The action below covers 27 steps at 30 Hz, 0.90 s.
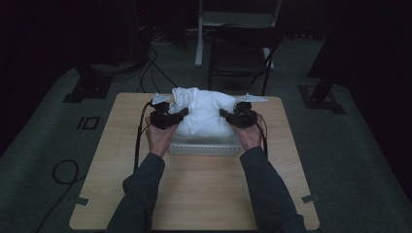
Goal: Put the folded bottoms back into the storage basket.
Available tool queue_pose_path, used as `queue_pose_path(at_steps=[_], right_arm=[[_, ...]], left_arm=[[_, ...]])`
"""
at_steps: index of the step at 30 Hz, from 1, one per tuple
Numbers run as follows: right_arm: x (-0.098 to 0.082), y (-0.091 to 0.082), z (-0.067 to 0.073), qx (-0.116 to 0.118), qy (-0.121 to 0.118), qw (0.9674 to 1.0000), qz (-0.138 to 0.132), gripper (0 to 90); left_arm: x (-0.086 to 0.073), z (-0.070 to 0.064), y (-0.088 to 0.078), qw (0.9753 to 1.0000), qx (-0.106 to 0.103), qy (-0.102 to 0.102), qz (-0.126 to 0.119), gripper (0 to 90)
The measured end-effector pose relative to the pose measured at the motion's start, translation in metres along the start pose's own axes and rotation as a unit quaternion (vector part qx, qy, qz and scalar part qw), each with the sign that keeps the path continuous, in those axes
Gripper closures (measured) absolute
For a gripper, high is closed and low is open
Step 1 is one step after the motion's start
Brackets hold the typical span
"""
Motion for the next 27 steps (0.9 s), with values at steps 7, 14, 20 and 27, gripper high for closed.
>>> queue_pose_path(at_steps=[7, 14, 20, 27], right_arm=[[-0.001, 0.004, -0.002, -0.002, 0.002, 1.0000, 0.002, 69.8], [-0.004, 0.007, -0.003, -0.007, 0.005, 1.0000, 0.005, 69.8], [-0.008, 0.012, -0.004, -0.011, 0.007, 0.9999, 0.010, 69.8], [-0.010, 0.016, -0.007, -0.016, 0.010, 0.9997, 0.014, 69.8]], left_arm=[[-0.001, 0.002, 0.004, 1.0000, 0.001, -0.002, 0.003, 54.2], [-0.004, 0.005, 0.009, 0.9999, 0.003, -0.007, 0.008, 54.3], [-0.007, 0.009, 0.015, 0.9999, 0.005, -0.005, 0.012, 54.3], [-0.011, 0.011, 0.022, 0.9998, 0.013, -0.006, 0.014, 54.3]])
Point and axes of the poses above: each handheld gripper's, and its own axes: y roughly forward along the jaws, x roughly out of its top, z roughly to its left, the point moved 8 cm from there along y, roughly forward along the jaws
